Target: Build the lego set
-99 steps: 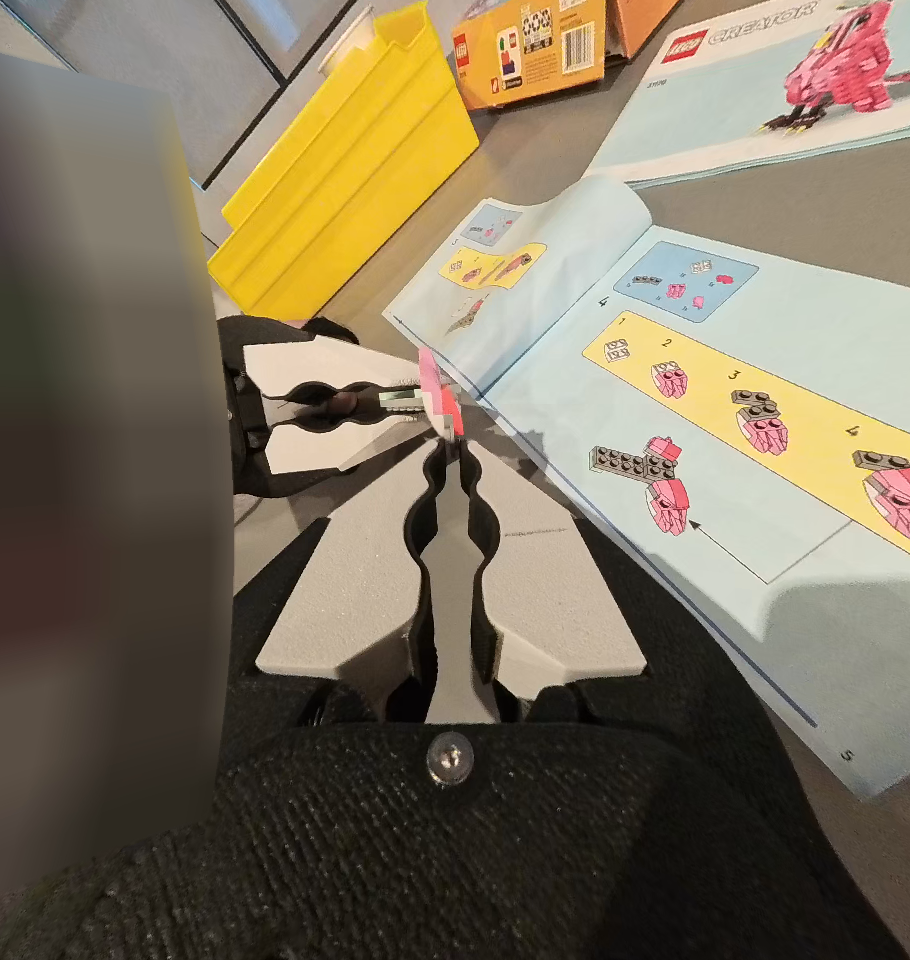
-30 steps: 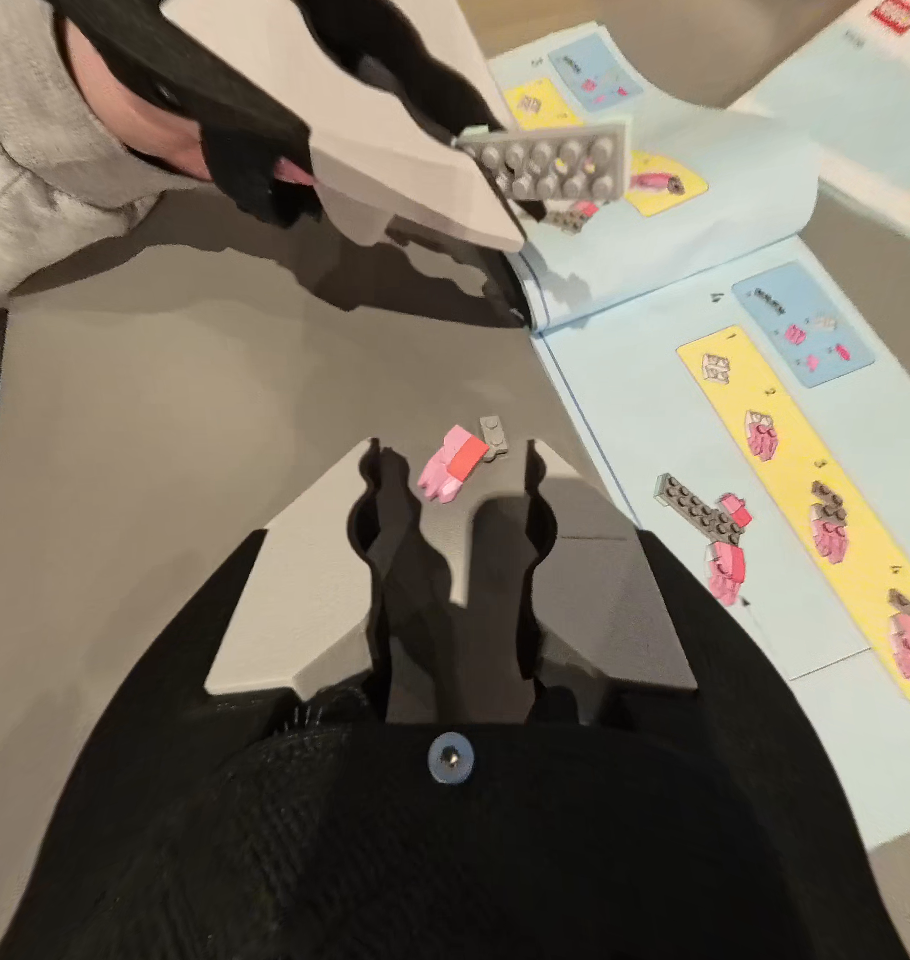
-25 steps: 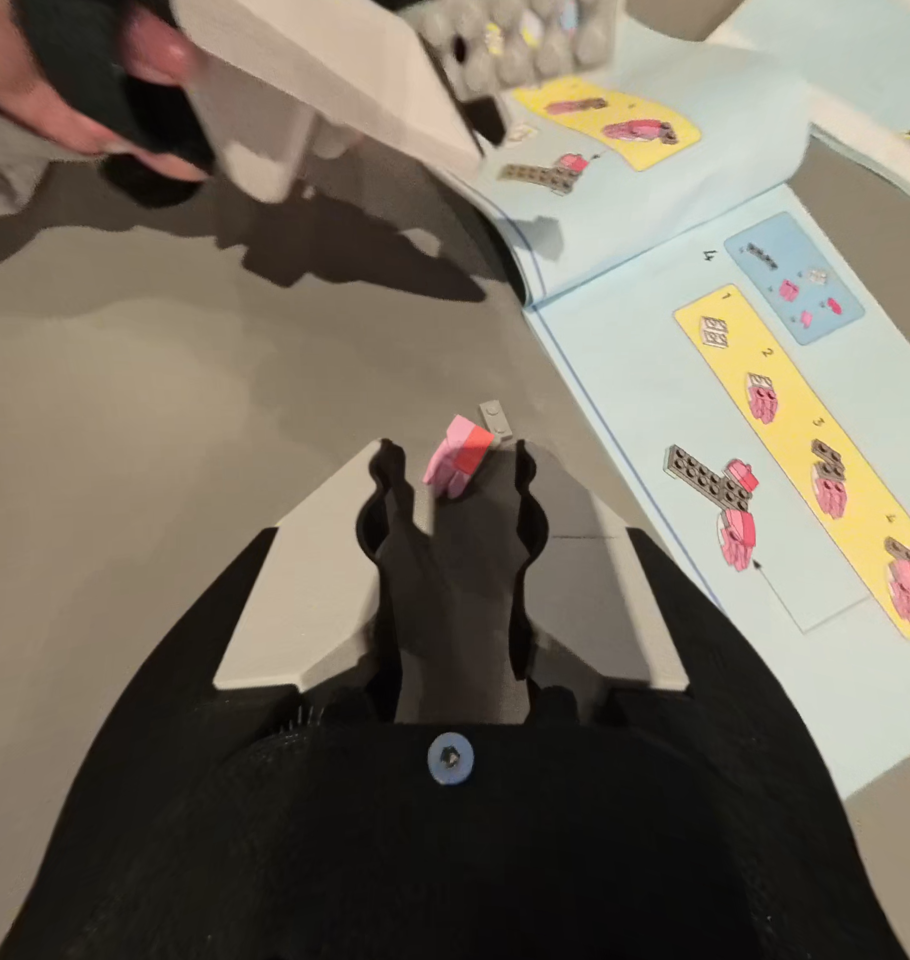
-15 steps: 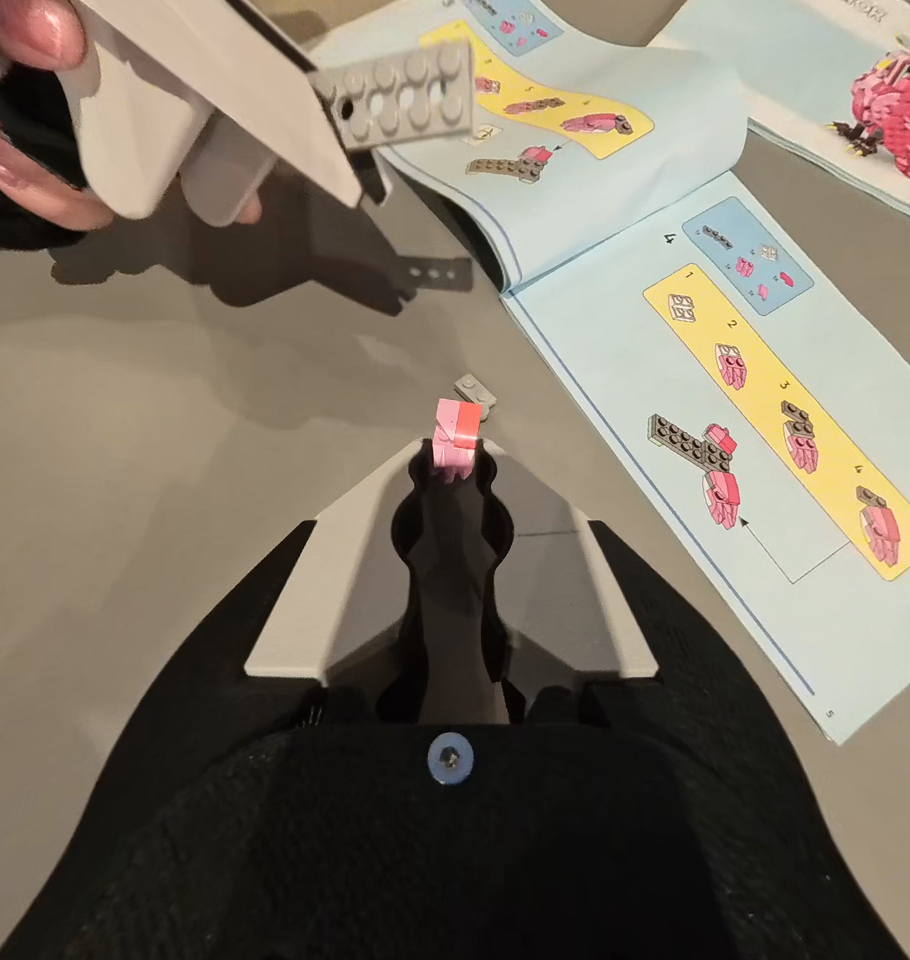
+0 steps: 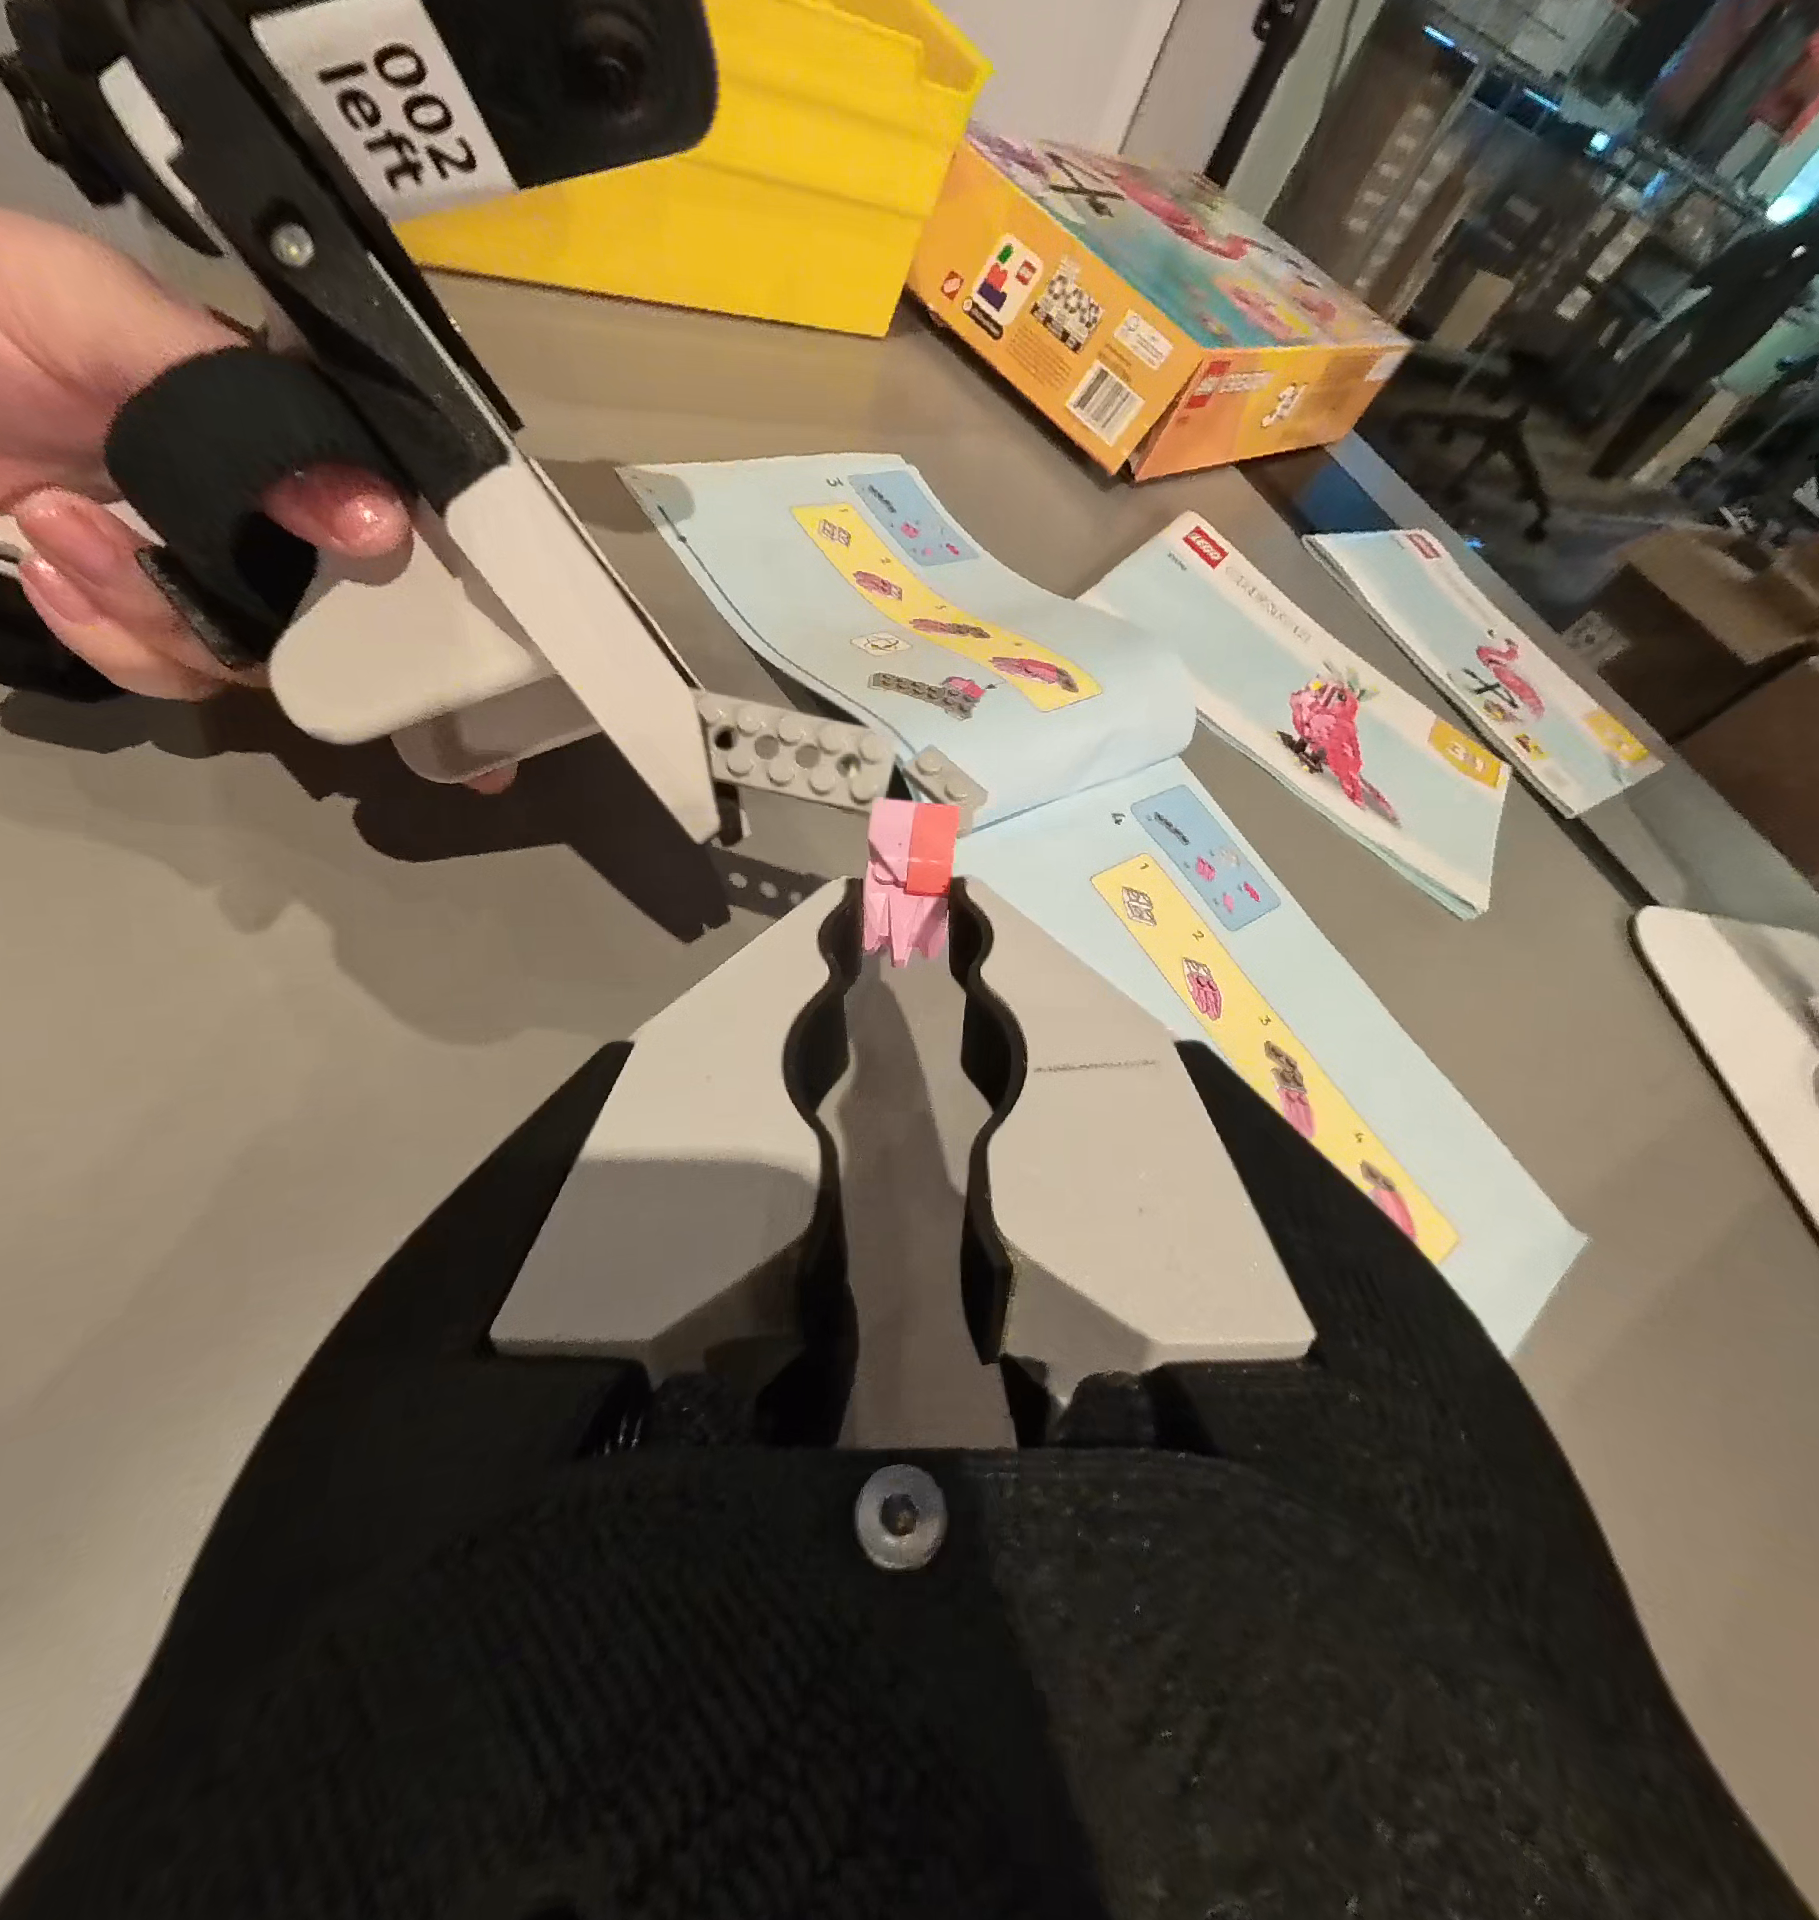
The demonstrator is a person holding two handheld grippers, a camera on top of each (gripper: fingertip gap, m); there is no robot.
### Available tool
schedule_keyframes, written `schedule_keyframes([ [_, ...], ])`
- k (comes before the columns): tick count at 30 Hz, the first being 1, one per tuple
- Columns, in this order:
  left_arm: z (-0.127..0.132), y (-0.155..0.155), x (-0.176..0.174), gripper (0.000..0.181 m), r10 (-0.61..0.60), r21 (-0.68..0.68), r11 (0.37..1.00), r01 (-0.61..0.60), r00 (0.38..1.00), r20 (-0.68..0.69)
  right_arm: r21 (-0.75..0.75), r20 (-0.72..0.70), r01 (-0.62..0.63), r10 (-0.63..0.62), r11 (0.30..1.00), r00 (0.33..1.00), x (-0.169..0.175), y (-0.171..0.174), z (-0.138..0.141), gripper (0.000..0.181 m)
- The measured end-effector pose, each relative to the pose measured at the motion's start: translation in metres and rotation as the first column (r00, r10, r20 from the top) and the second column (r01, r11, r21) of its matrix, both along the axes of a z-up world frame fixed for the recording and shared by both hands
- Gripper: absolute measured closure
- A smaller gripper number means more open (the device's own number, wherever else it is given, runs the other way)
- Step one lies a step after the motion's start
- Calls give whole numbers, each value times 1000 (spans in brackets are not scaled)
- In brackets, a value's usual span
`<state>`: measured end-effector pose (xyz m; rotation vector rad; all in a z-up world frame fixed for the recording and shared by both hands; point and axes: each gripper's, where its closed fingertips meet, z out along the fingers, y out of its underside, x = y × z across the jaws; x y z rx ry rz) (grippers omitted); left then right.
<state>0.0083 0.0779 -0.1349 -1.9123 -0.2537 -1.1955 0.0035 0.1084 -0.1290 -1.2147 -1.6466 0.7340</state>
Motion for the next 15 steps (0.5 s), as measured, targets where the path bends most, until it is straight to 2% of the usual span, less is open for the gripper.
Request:
schedule_keyframes([
  [15, 1, 1, -3, 174, 25, 20, 1000, -25, 1000, -4, 14, 7, -48, 48, 999, 999, 1, -7, 0, 167],
])
